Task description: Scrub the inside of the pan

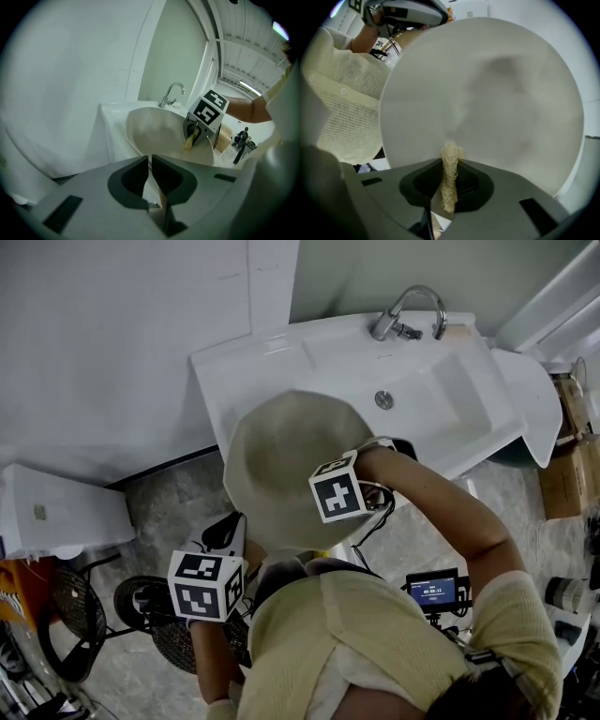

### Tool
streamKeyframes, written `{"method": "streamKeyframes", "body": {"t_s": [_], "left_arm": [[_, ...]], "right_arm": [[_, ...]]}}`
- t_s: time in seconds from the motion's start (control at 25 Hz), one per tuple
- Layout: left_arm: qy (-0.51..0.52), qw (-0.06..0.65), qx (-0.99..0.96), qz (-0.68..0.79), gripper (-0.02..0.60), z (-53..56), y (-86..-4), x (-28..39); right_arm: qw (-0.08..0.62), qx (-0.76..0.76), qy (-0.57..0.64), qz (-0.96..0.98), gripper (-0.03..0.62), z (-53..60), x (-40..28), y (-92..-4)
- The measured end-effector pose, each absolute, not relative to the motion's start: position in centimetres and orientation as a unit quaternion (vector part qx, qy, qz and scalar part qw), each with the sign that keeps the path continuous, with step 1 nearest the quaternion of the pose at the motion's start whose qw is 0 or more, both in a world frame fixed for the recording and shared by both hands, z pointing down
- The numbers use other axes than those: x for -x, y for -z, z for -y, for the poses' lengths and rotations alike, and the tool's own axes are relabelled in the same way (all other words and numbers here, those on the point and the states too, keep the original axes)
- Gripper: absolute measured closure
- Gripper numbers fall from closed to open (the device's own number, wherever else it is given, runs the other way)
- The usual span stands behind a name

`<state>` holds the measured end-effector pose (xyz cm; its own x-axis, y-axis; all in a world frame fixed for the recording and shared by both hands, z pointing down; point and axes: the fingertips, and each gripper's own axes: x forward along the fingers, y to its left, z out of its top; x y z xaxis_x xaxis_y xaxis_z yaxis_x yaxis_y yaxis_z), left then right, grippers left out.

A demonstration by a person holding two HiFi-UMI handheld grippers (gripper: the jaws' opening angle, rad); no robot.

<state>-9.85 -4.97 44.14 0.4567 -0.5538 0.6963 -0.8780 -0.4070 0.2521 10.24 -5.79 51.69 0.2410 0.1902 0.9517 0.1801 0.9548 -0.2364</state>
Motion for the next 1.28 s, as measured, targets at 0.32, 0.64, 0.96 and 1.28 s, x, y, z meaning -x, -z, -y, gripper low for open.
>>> {"method": "streamKeyframes", "body": {"t_s": [0.32,0.64,0.96,1.28], "left_arm": [[-0.27,0.304,-0.795,0.45,0.505,4.9,-44.1,9.7],[-0.278,0.296,-0.796,0.45,0.507,4.9,-44.2,9.5],[-0.274,0.303,-0.796,0.448,0.507,4.9,-44.2,9.5],[-0.273,0.305,-0.796,0.446,0.507,4.9,-44.2,9.4]], "right_arm": [[0.822,0.066,0.081,0.56,0.52,9.8,-11.4,-52.4],[0.83,-0.006,0.134,0.541,0.52,13.3,-11.1,-52.3],[0.8,-0.092,0.22,0.551,0.52,17.9,-9.4,-52.1],[0.754,-0.165,0.305,0.558,0.52,21.5,-7.0,-50.8]]}}
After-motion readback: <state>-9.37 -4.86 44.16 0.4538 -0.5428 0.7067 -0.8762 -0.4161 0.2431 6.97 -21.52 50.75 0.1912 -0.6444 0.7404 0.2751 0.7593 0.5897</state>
